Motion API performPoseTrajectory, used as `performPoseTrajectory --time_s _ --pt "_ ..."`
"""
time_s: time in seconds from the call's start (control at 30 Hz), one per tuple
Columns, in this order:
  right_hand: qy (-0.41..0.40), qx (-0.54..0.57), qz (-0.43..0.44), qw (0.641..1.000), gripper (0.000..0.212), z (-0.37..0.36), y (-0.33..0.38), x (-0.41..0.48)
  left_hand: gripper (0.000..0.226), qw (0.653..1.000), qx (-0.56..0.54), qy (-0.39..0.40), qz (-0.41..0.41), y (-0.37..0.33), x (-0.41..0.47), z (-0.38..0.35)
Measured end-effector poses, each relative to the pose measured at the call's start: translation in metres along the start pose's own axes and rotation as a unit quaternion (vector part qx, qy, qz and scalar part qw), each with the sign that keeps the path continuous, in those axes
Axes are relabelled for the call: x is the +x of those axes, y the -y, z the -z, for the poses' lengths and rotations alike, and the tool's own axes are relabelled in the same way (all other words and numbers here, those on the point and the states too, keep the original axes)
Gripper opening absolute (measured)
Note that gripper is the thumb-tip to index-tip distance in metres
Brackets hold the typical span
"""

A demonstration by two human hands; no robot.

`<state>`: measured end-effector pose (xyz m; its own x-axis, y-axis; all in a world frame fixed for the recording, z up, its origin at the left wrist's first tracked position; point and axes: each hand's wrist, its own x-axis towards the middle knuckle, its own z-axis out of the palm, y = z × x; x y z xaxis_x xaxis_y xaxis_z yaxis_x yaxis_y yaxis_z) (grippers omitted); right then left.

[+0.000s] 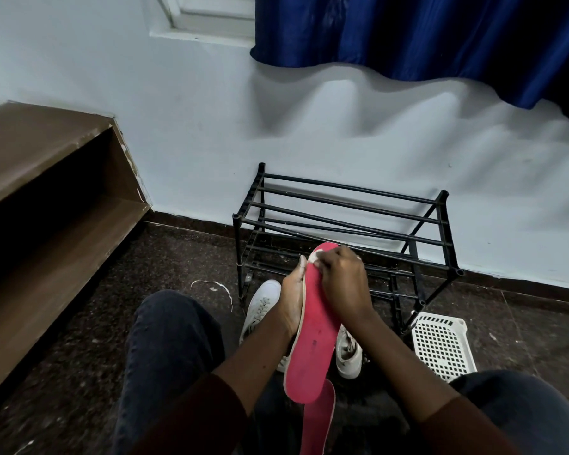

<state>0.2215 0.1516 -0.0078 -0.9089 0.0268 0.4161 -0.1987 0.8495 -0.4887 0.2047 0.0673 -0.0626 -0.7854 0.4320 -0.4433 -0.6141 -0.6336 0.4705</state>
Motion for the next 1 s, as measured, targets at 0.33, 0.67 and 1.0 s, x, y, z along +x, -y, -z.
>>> performPoseTrajectory --time_s 0.33,0.67,1.0 --pt "0.001 0.057 0.026 0.998 0.024 -0.001 0.024 -0.055 0.083 0.997 -0.036 0.073 0.017 -0.016 -0.009 -0.006" --pt "-0.010 0.045 0.007 0.999 0.026 0.000 0.023 -0.039 0.093 0.996 -0.003 0.085 0.019 -0.018 -0.018 -0.015" --pt "-0.055 0.000 -0.075 0.996 0.023 0.007 0.010 0.014 0.067 0.999 0.010 0.045 -0.008 -0.015 -0.018 -0.006"
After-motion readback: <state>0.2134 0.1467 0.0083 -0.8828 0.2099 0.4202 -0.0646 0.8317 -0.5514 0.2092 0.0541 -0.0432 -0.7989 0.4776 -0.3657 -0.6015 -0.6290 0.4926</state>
